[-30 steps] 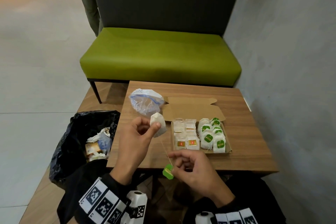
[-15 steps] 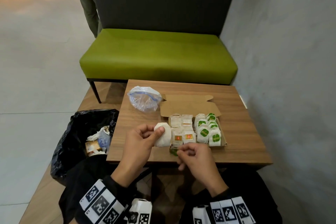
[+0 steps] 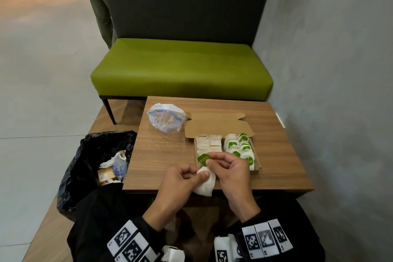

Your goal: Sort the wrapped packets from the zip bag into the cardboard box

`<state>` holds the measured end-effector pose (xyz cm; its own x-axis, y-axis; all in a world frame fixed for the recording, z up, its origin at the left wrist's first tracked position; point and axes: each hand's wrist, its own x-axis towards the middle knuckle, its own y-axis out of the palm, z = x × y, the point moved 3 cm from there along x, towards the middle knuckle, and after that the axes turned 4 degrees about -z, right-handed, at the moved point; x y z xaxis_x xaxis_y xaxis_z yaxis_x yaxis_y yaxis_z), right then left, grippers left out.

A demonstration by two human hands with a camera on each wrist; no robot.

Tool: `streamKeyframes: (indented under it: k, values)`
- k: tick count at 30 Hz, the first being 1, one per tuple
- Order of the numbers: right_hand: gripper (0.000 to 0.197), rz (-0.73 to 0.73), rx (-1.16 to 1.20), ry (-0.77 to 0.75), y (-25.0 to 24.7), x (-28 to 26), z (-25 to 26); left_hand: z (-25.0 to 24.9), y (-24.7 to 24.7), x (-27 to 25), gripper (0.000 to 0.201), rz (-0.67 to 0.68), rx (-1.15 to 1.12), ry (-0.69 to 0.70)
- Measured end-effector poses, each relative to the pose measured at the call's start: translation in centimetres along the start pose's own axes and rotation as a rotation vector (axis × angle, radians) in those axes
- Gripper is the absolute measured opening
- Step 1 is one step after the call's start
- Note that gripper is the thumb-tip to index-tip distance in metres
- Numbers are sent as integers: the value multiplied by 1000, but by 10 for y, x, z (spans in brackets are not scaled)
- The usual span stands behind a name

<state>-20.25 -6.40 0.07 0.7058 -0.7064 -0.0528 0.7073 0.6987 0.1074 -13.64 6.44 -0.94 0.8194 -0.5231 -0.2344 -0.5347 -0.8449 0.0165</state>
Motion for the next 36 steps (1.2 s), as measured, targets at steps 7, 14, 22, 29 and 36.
streamKeyframes:
  k: [7, 14, 22, 29, 36]
  values:
    - [14, 189, 0, -38, -7, -7, -5, 10, -1, 4, 25, -7, -129, -71]
    - [29, 181, -189, -85, -12, -3, -4, 13, 0, 3, 22, 75, -217, -149]
    - [29, 181, -311, -140, -20, 0, 0, 14, -1, 3, 12, 118, -66, -49]
    - [18, 195, -408, -39, -33, 8, -14, 13, 8, 17, 13, 109, 238, 183]
    - [13, 274, -625, 30, -58, 38, -8, 17, 32, 37, 10, 75, 351, 209]
